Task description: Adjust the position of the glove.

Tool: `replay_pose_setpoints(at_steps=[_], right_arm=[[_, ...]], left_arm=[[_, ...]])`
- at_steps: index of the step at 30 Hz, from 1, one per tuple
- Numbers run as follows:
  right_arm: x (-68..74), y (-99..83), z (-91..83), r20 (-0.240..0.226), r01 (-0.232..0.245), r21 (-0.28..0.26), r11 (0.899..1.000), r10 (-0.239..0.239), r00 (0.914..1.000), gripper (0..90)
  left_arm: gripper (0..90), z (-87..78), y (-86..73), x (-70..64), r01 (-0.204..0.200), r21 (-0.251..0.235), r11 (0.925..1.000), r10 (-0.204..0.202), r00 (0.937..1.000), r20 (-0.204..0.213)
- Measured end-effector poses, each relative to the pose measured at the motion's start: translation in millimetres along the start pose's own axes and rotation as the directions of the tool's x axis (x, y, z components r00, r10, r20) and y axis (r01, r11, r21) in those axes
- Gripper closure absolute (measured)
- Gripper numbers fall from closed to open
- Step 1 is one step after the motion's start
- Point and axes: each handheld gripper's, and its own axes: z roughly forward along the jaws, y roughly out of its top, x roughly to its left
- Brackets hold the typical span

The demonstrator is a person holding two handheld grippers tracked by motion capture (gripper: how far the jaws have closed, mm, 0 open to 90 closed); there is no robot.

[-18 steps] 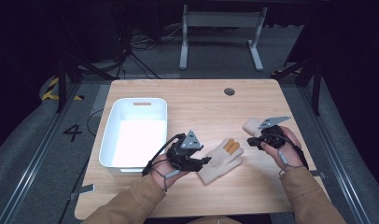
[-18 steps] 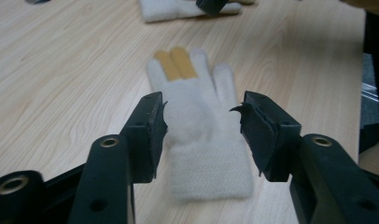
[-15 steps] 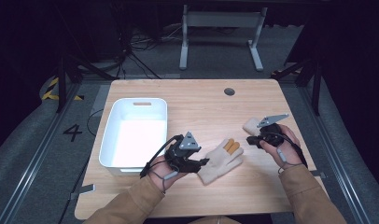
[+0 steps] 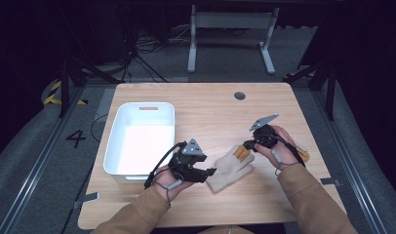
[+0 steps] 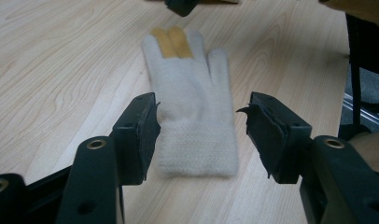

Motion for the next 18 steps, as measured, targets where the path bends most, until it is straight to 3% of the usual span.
replay_pose_setpoints(at_steps=[18], right_arm=[[13.9, 32.8, 41.6, -0.057, 0.038, 0.036, 0.999, -0.036, 0.9977, 85.1]], left_arm=[[43.6, 1.0, -5.1, -1.6, -0.014, 0.034, 0.9993, 0.014, 0.9999, 0.005]])
